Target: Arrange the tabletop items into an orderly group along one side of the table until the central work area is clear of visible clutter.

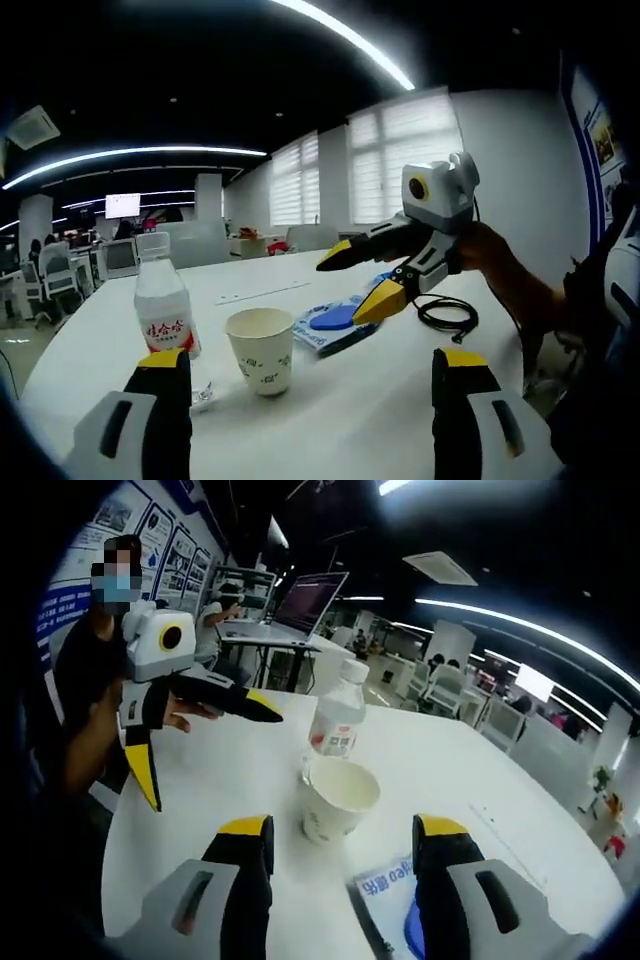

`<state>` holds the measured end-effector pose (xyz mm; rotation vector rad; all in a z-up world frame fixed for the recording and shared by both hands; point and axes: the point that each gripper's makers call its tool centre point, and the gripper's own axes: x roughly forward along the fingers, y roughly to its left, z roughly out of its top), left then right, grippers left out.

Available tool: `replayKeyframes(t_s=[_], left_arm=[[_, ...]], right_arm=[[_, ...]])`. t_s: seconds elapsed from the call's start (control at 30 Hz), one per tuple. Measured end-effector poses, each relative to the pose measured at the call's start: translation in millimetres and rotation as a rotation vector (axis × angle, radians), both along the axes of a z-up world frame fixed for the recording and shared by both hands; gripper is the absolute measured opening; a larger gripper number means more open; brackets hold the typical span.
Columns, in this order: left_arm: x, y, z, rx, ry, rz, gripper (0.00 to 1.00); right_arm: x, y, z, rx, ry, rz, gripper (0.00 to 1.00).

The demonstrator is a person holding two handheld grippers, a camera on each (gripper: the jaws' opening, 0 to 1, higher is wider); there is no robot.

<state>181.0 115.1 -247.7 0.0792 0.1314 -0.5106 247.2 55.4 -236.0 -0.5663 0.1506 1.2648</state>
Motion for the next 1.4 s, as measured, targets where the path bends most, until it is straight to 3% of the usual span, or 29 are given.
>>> replayKeyframes(t_s=[0.4,0.97,1.4], left_arm=[[-7.2,13,-6.8,-0.014,0.007,0.029,1.0],[-21.7,34,-7.0,-0.02,-0.004,0.067,1.0],[-25.7,42,-13.4,-0.028,0.008,0.076,1.0]], right_arm=[[-7,25,-9.5,-0.067,-0.049,0.052,0.36],[-14,60,-29.0,-0.114,-0.003,0.145,0.2],[-7,62,-36.4,-0.181,-0.043,0.131,0.05]])
